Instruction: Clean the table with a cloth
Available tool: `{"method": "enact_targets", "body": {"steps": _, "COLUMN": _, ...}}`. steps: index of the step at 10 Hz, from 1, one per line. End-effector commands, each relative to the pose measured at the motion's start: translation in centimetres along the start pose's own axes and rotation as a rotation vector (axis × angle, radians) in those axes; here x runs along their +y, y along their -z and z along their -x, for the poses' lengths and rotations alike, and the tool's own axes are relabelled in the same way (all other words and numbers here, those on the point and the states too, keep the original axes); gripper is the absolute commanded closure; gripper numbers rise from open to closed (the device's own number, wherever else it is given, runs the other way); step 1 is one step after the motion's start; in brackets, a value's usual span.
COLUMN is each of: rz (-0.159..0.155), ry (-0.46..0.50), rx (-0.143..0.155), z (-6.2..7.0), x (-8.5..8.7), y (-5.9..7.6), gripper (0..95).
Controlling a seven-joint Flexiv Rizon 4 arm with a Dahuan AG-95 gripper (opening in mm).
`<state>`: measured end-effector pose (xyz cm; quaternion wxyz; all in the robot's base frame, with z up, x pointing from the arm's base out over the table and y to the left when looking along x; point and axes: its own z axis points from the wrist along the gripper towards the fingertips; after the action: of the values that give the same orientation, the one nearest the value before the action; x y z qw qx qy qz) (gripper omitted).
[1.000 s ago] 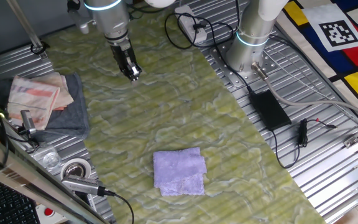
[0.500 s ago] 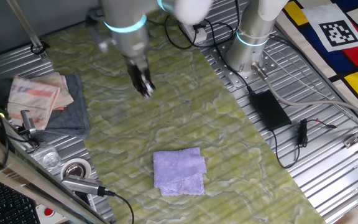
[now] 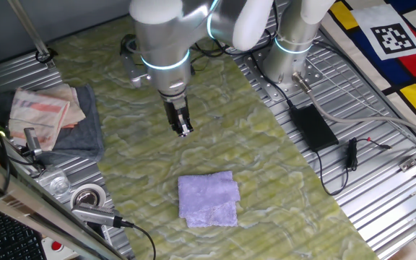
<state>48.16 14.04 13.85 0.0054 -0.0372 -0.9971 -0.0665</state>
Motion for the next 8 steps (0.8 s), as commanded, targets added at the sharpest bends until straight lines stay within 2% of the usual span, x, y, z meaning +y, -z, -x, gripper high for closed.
{"method": "enact_targets", "body": {"steps": 1, "rz": -0.021, "ry": 0.347, "rx": 0.088, "z": 0.0, "x": 0.2, "y": 0.0, "gripper": 95.0}}
{"method": "enact_targets", "body": {"steps": 2, "rz": -0.024, "ry": 0.365, "rx": 0.087, "z": 0.0, "x": 0.2, "y": 0.0, "gripper": 95.0}}
{"method": "enact_targets", "body": {"steps": 3, "rz": -0.004, "ry": 0.360, "rx": 0.081, "z": 0.0, "x": 0.2, "y": 0.0, "gripper": 95.0}}
{"method": "enact_targets", "body": {"steps": 6, "rz": -0.017, "ry": 0.314, "rx": 0.095, "z": 0.0, "x": 0.2, "y": 0.0, "gripper": 95.0}}
{"method": "enact_targets", "body": {"steps": 8, "rz": -0.022, "ry": 0.203, "rx": 0.075, "z": -1.0, "x": 6.0, "y": -1.6, "gripper": 95.0}}
